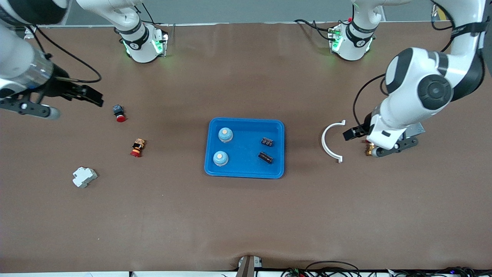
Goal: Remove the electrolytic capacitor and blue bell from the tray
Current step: 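Reach the left and right grippers toward the blue tray, then grasp a black capacitor with the left gripper while the right gripper grasps a bell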
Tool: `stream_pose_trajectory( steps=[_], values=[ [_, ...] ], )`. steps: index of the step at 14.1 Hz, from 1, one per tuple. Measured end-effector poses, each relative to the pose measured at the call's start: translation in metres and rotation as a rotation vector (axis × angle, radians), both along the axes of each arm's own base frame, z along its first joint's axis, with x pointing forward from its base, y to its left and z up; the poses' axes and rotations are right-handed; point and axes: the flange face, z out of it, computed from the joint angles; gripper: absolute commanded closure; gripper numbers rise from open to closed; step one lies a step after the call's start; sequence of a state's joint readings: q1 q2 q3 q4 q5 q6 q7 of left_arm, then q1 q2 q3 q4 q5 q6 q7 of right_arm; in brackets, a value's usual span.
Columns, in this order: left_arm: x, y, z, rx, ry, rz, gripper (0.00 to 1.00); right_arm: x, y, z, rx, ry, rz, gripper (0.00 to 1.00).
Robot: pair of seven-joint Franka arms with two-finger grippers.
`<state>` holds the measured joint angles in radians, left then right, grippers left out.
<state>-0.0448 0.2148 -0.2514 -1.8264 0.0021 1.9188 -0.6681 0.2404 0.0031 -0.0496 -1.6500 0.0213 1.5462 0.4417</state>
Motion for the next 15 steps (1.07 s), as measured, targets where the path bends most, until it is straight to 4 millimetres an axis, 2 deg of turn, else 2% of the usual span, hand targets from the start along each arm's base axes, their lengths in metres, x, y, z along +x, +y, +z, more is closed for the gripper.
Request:
stream_pose_trajectory(
  steps=[4, 7, 9, 11, 13, 15],
  values=[
    [-0.01, -0.043, -0.02, 0.025, 0.023, 0.124, 0.0, -0.003, 0.084, -0.05, -0.017, -0.022, -0.064, 0.0],
    [-0.021, -0.077, -0.028, 0.039, 0.024, 0.199, 0.0, 0.008, 0.143, -0.103, -0.016, -0.056, -0.094, 0.0],
    [-0.028, -0.104, -0.042, 0.042, 0.017, 0.26, 0.0, 0.011, 0.178, -0.137, 0.004, -0.062, -0.088, 0.0],
    [-0.034, -0.131, -0.059, 0.033, 0.002, 0.324, 0.0, 0.02, 0.196, -0.167, 0.055, -0.069, -0.105, 0.0],
    [-0.038, -0.158, -0.078, 0.005, -0.026, 0.394, 0.0, 0.028, 0.205, -0.194, 0.086, -0.072, -0.122, 0.0],
    [-0.04, -0.183, -0.1, -0.033, -0.053, 0.497, 0.0, 0.024, 0.224, -0.219, 0.086, -0.067, -0.1, 0.0]
  ],
)
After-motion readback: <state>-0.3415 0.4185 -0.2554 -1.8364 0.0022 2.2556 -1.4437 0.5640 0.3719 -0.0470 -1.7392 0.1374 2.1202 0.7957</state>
